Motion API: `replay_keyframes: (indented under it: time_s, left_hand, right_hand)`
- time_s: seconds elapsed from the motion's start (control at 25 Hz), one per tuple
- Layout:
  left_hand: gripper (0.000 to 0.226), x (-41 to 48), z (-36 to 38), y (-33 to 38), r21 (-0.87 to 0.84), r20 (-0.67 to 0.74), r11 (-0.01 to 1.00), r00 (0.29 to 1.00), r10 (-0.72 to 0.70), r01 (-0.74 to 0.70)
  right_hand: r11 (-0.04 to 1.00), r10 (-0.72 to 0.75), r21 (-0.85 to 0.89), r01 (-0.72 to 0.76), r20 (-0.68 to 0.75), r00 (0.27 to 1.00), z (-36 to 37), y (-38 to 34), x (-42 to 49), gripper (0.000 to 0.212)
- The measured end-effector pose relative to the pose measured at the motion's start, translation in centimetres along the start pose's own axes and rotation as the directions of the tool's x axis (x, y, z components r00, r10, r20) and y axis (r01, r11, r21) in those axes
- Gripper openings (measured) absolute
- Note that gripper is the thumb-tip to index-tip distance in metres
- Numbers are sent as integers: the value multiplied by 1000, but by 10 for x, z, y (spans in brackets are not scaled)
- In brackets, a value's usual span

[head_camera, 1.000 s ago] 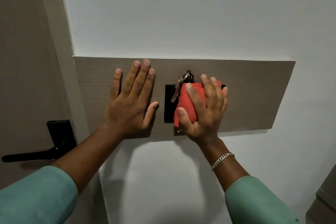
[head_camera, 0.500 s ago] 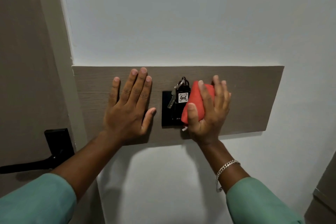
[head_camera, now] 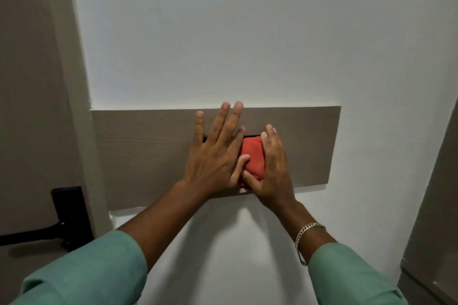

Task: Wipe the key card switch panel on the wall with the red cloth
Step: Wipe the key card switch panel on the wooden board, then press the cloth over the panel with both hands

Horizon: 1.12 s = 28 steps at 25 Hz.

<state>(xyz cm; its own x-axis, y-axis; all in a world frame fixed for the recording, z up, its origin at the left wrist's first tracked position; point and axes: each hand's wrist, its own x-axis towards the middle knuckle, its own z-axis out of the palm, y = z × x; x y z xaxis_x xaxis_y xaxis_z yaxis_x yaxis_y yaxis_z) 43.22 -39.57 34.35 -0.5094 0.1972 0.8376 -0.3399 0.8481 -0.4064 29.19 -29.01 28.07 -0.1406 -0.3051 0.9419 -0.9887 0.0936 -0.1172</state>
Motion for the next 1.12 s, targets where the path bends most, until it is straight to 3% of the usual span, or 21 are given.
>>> replay_keyframes:
  time_s: [0.16,0.32,0.4,0.44,0.52,0.6,0.72,0.84,0.96,1.04,1.12]
  left_hand:
    - [41,20,-4,26,29,98,998,994,-57,55]
    - [31,34,-6,66,-104,28,993,998,-58,61]
    - [23,42,0,95,-299,-78,952,992,-98,71]
    - [18,47,7,117,-429,-115,899,983,-144,82]
    - [11,56,22,166,-669,-56,722,956,-287,177]
    - [6,62,42,215,-791,128,508,904,-407,341]
    - [6,66,89,312,-812,422,228,810,-406,537]
    - [16,55,136,407,-712,656,34,683,-322,701]
    - [22,50,180,500,-423,906,-285,409,-110,860]
    - [20,47,204,557,-221,967,-412,253,24,884]
    - [39,39,216,604,-38,960,-529,178,216,848]
  right_hand:
    - [982,131,126,-138,61,989,-14,0,4,94]
    - [928,262,268,-260,31,965,-47,19,-13,99]
    - [798,460,428,-425,24,888,-73,33,-31,103]
    - [674,581,527,-517,53,812,-89,45,-42,100]
    - [419,734,666,-617,152,662,-121,75,-66,83]
    - [194,786,706,-681,304,539,-154,109,-93,66]
    - [15,865,655,-756,371,339,-209,172,-147,52]
    - [-43,929,557,-829,328,173,-254,226,-206,48]
    - [-70,971,529,-846,232,64,-296,280,-261,28]
    - [-103,985,484,-869,168,-23,-322,318,-291,15]
    - [-217,975,474,-853,145,-168,-342,354,-319,14]
